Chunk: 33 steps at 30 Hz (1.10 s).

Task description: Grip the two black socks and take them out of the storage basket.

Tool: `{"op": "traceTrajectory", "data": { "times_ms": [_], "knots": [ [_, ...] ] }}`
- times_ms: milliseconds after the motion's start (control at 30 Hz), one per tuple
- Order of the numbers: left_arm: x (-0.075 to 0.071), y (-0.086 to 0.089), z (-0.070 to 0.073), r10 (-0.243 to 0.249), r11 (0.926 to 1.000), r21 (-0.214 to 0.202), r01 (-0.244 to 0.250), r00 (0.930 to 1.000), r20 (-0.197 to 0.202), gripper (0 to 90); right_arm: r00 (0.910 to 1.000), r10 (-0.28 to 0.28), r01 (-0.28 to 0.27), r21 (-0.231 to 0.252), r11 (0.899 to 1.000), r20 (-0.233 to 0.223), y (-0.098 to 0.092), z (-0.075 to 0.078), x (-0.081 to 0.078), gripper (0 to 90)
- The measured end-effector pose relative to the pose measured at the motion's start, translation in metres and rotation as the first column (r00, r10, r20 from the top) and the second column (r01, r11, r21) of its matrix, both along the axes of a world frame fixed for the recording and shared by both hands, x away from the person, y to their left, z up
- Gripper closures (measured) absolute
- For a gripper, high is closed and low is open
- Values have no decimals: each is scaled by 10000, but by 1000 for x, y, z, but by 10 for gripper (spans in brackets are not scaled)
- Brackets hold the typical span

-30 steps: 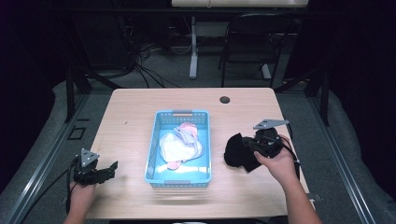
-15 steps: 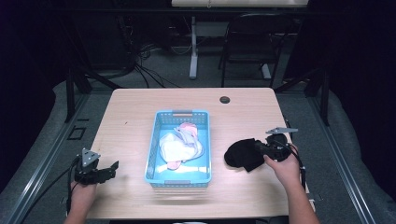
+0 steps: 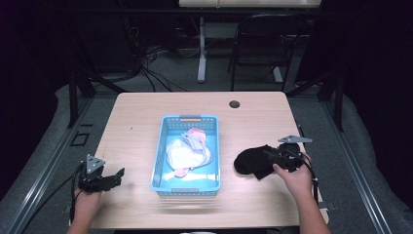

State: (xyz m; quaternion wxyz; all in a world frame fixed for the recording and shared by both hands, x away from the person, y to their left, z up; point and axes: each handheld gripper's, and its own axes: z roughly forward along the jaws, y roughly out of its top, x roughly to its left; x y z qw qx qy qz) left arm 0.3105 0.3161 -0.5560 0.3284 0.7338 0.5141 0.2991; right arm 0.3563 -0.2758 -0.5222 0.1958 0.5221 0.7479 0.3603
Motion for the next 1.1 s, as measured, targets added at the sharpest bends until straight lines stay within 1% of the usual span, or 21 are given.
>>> {"op": "traceTrajectory", "data": {
  "times_ms": [100, 200, 333, 433, 500, 600, 833, 900, 967, 1000, 1067, 1100],
  "knots": [
    [0, 0, 0, -33, 10000, 16, 33, 10000, -12, 155, 9999, 164, -164, -47, 9999, 2, 7, 1, -2, 618],
    [0, -1, 0, -46, 10000, 27, 46, 10000, -7, 155, 9989, 457, -457, -19, 9990, 42, 15, 1, -2, 601],
    [1, -1, 0, -73, 10000, 24, 73, 10000, -5, 155, 9966, 826, -826, -185, 9964, 0, 27, -1, -3, 594],
    [1, -2, 0, -71, 10000, 14, 71, 10000, -8, 155, 9945, 1049, -1049, -100, 9944, 39, 38, -3, -3, 591],
    [1, -2, 0, -69, 10000, 18, 69, 10000, 2, 155, 9934, 1150, -1150, -267, 9930, 7, 43, -4, -3, 590],
    [1, -2, 0, -84, 10000, 9, 84, 10000, -9, 155, 9908, 1350, -1346, -293, 9905, 97, 49, -7, -3, 589],
    [2, -3, 0, -140, 9999, 58, 140, 9999, -47, 155, 9863, 1647, -1647, -95, 9863, 18, 59, -12, -4, 586],
    [2, -4, -1, -158, 9999, 60, 158, 9999, -54, 155, 9860, 1668, -1668, -82, 9860, 4, 60, -13, -4, 582],
    [2, -4, -1, -168, 9998, 58, 168, 9998, -49, 155, 9868, 1616, -1615, -230, 9866, 47, 59, -13, -3, 576],
    [2, -4, -1, -174, 9998, 52, 175, 9998, -47, 155, 9882, 1528, -1524, -273, 9879, 117, 57, -13, -2, 566],
    [2, -4, 0, -174, 9998, 50, 174, 9998, -48, 155, 9934, 1093, -1080, -378, 9934, 343, 52, -13, -1, 547],
    [2, -4, 0, -174, 9998, 49, 174, 9998, -50, 155, 9946, 978, -963, -426, 9944, 347, 49, -12, 0, 538]
  ]
}}
